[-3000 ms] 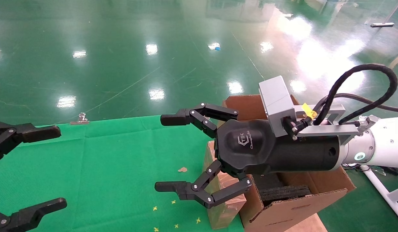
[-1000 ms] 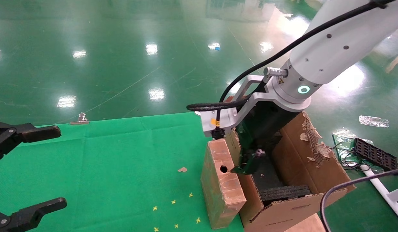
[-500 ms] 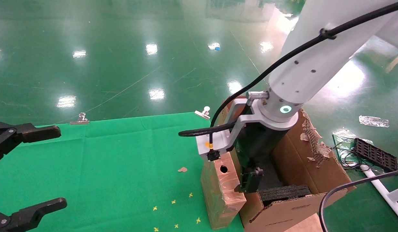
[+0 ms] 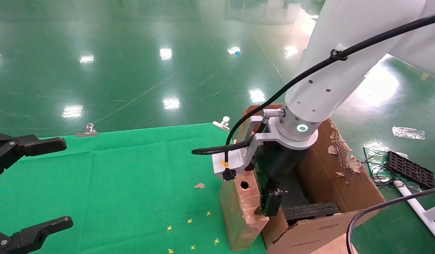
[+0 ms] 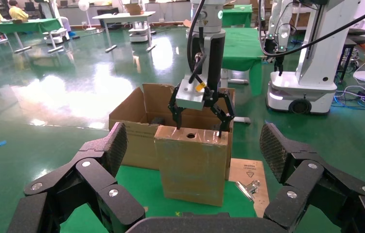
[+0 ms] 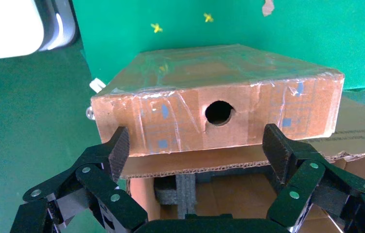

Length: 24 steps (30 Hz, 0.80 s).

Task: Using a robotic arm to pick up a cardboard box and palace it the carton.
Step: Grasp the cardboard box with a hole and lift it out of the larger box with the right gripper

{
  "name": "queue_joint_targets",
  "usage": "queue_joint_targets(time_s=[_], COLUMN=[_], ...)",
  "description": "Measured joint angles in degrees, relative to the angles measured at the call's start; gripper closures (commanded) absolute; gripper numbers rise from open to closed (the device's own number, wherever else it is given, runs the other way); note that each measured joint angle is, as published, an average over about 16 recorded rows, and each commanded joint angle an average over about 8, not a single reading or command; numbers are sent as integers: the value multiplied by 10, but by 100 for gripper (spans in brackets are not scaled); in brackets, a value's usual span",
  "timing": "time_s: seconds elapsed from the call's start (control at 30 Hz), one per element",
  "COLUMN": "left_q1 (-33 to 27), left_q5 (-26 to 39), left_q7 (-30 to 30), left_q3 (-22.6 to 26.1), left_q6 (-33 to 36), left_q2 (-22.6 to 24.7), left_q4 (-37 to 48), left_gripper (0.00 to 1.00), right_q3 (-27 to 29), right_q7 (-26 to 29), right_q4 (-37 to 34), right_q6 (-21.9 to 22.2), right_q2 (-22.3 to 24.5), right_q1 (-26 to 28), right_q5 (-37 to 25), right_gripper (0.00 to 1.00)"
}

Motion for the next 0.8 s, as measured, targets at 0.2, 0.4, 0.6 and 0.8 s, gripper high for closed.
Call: queue_joint_targets(time_s=[0.2,0.4,0.6,0.8], left_q1=[0,0,0,0], left_q5=[0,0,0,0], left_q7=[0,0,0,0], left_q3=[0,0,0,1], left_q6=[0,0,0,0], left_q2=[0,0,0,0], left_q4=[0,0,0,0], left_gripper=[0,0,0,0], right_q3=[-3,-3,-5,-9], right_q7=[96,200,259,275], right_q4=[-30,-85,-148,-195], right_q6=[-2,-4,-1,5], right_q2=[16,33,32,20], right_q1=[7,-1,-25,-53], right_q5=[23,65,98,114], right_gripper=[0,0,0,0])
